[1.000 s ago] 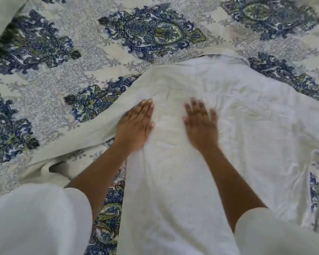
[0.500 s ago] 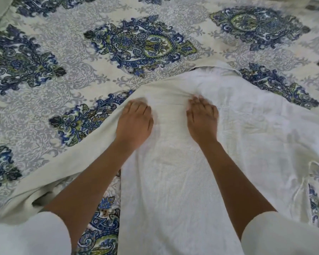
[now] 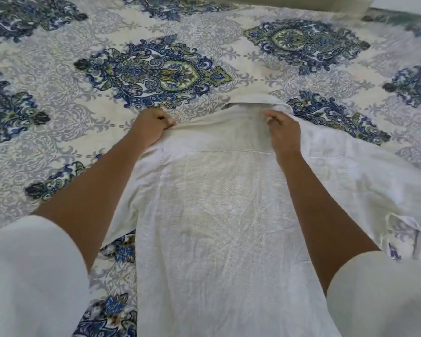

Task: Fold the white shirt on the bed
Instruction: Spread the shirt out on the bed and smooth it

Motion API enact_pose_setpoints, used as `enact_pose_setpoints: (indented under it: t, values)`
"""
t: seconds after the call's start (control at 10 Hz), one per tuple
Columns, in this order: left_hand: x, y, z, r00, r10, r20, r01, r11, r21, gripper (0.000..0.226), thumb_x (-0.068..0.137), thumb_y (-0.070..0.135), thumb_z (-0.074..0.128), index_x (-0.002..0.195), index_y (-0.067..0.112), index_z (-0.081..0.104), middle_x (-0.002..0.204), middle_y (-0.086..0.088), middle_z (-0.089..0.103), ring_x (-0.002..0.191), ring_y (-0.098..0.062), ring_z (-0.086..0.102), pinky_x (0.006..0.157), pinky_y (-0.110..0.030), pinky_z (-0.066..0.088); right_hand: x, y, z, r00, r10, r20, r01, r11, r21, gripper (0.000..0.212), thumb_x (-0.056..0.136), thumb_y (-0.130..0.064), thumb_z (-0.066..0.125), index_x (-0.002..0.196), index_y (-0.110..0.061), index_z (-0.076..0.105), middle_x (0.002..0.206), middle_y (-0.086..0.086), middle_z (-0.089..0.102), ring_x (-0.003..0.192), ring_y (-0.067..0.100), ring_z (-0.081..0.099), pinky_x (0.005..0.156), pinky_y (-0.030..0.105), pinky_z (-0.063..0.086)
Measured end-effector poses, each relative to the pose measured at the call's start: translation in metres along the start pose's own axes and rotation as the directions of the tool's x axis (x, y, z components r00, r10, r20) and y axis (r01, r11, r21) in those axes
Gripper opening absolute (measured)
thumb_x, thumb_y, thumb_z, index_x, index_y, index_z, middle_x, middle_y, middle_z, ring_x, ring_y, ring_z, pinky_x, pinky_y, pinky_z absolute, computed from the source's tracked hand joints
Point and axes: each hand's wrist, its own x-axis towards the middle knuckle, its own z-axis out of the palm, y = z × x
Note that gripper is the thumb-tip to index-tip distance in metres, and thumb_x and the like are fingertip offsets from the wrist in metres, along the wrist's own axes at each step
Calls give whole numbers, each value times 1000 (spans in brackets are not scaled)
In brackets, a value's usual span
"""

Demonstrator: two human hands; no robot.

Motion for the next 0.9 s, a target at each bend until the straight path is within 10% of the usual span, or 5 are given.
enact_pose_setpoints:
  t: [0.2, 0.4, 0.5, 0.6, 0.9]
  values:
    - [2, 52, 50, 984, 101, 144, -135, 960, 247, 29, 97, 34, 45, 90, 9, 58, 63, -6, 45, 54, -15, 37, 52, -27, 26, 39, -2, -30, 956, 157, -249, -227, 933, -280, 24, 92, -20, 48, 107, -20, 66, 112, 7, 64, 115, 28, 49, 92, 37, 41]
    - [21, 83, 73, 981, 51, 188, -91, 974, 206, 29, 93, 29, 54, 95, 2, 63, 86, -15, 58, 78, -20, 51, 71, -27, 35, 72, -7, -62, 954, 251, 164, -77, 733, -675, 28, 89, -32, 53, 104, -9, 63, 115, 12, 62, 109, 25, 56, 95, 39, 42]
    - [19, 84, 60, 976, 3, 217, -63, 960, 272, 42, 94, 39, 49, 112, 3, 61, 99, -12, 61, 92, -21, 56, 89, -32, 41, 72, -6, -71, 936, 257, 239, -23, 724, -690, 36, 90, -29, 54, 115, -4, 61, 124, 17, 57, 118, 33, 51, 94, 38, 40]
    - [26, 74, 39, 975, -59, 214, -9, 952, 304, 37, 94, 41, 47, 75, 10, 52, 68, -4, 47, 60, -19, 45, 62, -28, 38, 69, -3, -78, 907, 268, 324, 34, 721, -692, 35, 91, -24, 55, 117, -2, 61, 123, 18, 59, 116, 32, 53, 78, 27, 35]
    - [27, 54, 21, 945, -58, 321, 11, 989, 146, 13, 84, 20, 65, 96, 16, 69, 132, -10, 55, 116, -22, 49, 109, -35, 28, 67, 15, -85, 959, 105, 263, 60, 832, -551, 12, 78, -16, 62, 67, -18, 66, 70, 3, 61, 88, 34, 62, 91, 43, 46]
